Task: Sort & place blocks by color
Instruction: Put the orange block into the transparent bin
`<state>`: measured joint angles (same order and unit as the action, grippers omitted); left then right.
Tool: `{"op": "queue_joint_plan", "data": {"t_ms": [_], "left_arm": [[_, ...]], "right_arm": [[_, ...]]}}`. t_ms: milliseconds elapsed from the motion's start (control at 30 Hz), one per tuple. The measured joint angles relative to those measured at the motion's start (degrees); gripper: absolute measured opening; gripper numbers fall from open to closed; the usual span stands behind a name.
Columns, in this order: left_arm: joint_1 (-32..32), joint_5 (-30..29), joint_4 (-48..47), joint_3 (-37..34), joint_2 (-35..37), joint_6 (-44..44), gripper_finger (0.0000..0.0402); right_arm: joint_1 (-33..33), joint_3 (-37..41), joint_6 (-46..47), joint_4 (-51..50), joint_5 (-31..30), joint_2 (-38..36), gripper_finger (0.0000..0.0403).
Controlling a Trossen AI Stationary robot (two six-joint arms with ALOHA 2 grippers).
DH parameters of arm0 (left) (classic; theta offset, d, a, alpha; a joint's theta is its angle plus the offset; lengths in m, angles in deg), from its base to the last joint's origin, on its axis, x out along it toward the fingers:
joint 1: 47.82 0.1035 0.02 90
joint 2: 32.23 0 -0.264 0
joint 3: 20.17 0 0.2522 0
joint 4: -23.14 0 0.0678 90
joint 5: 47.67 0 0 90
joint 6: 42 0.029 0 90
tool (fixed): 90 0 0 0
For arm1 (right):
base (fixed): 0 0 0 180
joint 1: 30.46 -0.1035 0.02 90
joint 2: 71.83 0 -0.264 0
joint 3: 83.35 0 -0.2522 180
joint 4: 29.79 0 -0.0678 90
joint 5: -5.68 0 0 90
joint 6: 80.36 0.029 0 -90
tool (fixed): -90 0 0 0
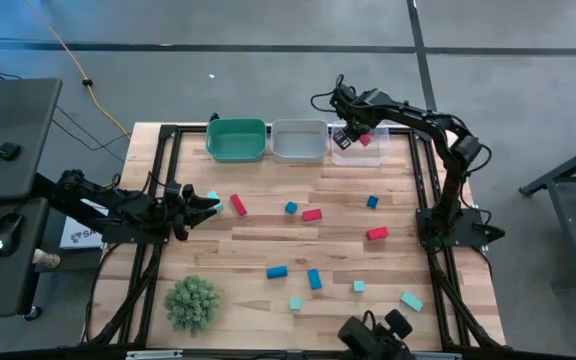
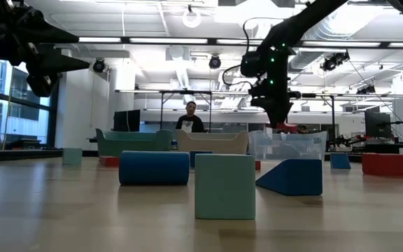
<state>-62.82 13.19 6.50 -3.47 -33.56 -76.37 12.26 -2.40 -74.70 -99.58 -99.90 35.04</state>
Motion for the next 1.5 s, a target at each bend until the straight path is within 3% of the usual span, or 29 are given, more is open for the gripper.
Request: {"op": "queue_joint_plan", "data": {"t_ms": [100,700,1500], "left_arm": [[0.01,0.0,0.0,0.02,-0.02,0.02,0.0147],[0.01,-0.02,0.01,0.0,-0.01,0.02,0.0147],[0.02,0.0,0.02,0.02,0.0,0.02,0.0147]], "right_arm": [[-0.07,0.0,-0.09,-0.99,2.36,1.24,0.0105],[-0.07,0.0,-0.24,-2.07,2.52,8.29,0.0105],[1.55,0.02,-1.19,-1.96,7.0,8.69,0.0121]]}}
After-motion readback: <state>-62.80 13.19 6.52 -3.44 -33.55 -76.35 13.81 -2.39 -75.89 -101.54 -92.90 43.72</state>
